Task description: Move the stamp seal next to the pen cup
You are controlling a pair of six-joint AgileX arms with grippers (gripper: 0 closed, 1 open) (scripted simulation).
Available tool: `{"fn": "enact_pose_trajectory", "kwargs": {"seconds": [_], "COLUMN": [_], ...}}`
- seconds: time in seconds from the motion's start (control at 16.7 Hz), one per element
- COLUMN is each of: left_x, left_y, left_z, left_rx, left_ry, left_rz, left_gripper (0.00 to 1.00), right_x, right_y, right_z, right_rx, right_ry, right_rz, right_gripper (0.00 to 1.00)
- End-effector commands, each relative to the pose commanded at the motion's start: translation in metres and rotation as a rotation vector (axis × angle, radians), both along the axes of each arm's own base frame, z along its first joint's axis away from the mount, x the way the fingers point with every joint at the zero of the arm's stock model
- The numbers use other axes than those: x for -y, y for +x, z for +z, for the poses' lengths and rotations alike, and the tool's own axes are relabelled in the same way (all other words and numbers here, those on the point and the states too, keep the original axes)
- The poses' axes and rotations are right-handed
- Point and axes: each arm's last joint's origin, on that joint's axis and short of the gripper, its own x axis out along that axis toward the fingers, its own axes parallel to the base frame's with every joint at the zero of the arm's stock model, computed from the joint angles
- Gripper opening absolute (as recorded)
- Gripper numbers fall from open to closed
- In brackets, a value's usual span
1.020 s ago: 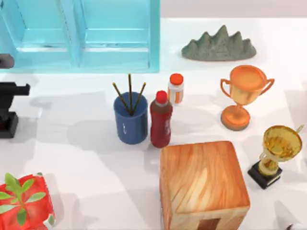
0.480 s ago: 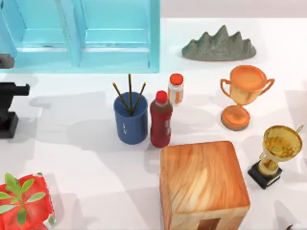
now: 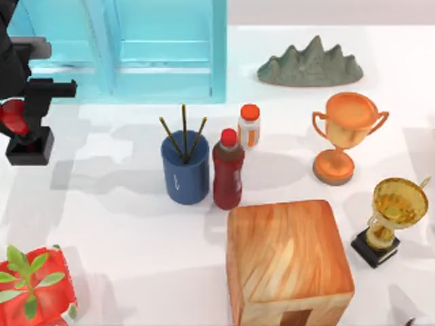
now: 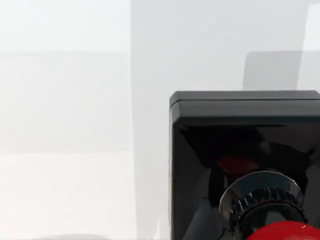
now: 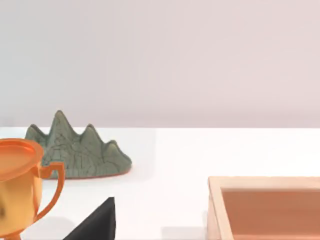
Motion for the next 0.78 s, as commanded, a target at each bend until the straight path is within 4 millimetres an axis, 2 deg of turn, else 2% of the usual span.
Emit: {"fn": "enact_pose_trajectory", "kwargs": {"seconds": [0.24,0.36,0.48,0.66,0.78], "left_x": [0.056,0.075,0.082,0.08,0.086], "left_y": [-0.008,-0.015,-0.019,-0.018,-0.02], "left_z": [0.06,0.078,0.085,0.083,0.084], "left_rx": [-0.005,0.003,0.007,0.004,0.005], "left_ry": [0.002,0.001,0.0,-0.001,-0.001], "left_rz": [0.0,0.0,0.001,0.002,-0.001], "left_gripper": [0.0,0.0,0.0,0.0,0.0], "right_x": [0.0,0.0,0.0,0.0,0.0], "right_y": [0.0,0.0,0.0,0.0,0.0], "right_z": [0.0,0.0,0.0,0.0,0.0], "right_rx": [0.0,0.0,0.0,0.0,0.0], "right_ry": [0.0,0.0,0.0,0.0,0.0], "right_rz": [0.0,0.0,0.0,0.0,0.0], "right_gripper": [1.0,1.0,1.0,1.0,1.0]}}
